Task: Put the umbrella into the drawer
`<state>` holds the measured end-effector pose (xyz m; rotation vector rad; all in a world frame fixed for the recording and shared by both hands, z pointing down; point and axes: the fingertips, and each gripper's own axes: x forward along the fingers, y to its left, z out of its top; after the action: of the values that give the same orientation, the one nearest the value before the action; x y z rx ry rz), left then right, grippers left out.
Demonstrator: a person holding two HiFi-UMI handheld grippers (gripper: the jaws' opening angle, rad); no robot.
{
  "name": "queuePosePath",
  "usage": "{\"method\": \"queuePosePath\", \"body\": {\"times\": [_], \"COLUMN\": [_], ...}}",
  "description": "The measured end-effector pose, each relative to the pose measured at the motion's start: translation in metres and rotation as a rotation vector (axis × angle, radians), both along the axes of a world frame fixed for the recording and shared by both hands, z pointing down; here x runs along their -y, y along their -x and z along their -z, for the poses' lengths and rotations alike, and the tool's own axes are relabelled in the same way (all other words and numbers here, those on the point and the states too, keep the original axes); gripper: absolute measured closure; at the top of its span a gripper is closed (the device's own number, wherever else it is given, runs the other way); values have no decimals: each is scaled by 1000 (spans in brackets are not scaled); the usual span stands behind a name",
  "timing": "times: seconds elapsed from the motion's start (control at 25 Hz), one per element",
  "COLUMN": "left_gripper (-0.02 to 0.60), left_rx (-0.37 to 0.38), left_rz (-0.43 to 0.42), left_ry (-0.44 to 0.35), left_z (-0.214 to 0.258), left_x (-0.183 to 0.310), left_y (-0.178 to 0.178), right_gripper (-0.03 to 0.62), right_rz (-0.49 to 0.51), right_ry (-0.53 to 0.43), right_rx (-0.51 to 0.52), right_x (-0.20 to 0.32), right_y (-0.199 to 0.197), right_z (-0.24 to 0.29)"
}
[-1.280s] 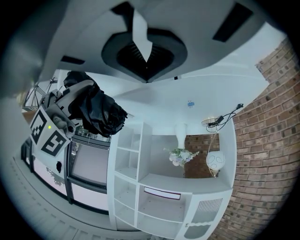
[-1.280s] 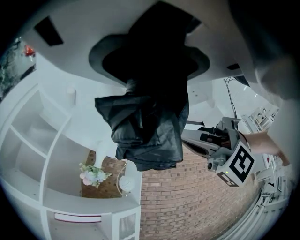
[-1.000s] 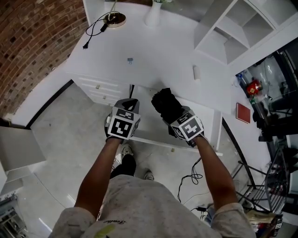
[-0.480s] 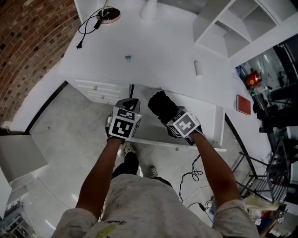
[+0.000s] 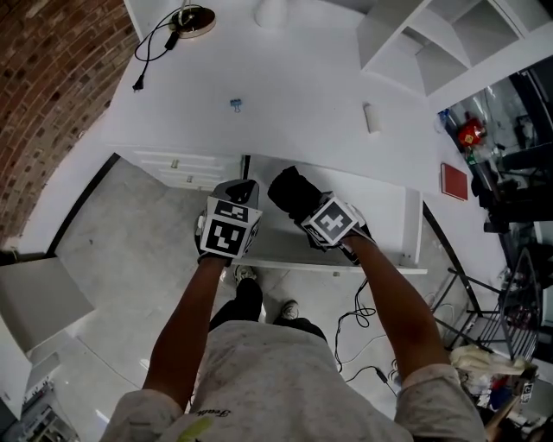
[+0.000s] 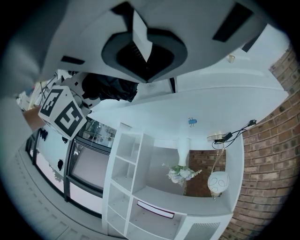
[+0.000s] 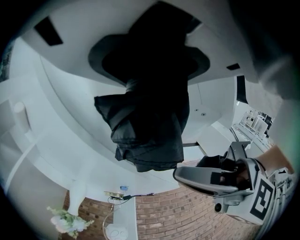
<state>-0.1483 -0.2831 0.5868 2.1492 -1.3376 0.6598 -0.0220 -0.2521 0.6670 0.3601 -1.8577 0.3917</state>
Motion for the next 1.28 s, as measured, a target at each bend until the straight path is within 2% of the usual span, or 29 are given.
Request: {"method": "queuePosePath", "body": {"times": [0.12, 0.56, 1.28], "left_gripper": [584, 584, 584], "left_rx": [-20, 12, 3], "left_rz": [10, -29, -44], "left_ry": [19, 35, 71], "left_z": [-5, -10, -24], "left_x": [-2, 2, 8], "left_y": [1, 2, 3], "right_gripper": [336, 336, 333], "right_rz": [-11, -37, -55], "right_ry": [22, 73, 134], "right_rx": [-9, -40, -69], "right_x": [-1, 5, 8], "right_y": [0, 5, 9], "right_z": [-10, -37, -62]}}
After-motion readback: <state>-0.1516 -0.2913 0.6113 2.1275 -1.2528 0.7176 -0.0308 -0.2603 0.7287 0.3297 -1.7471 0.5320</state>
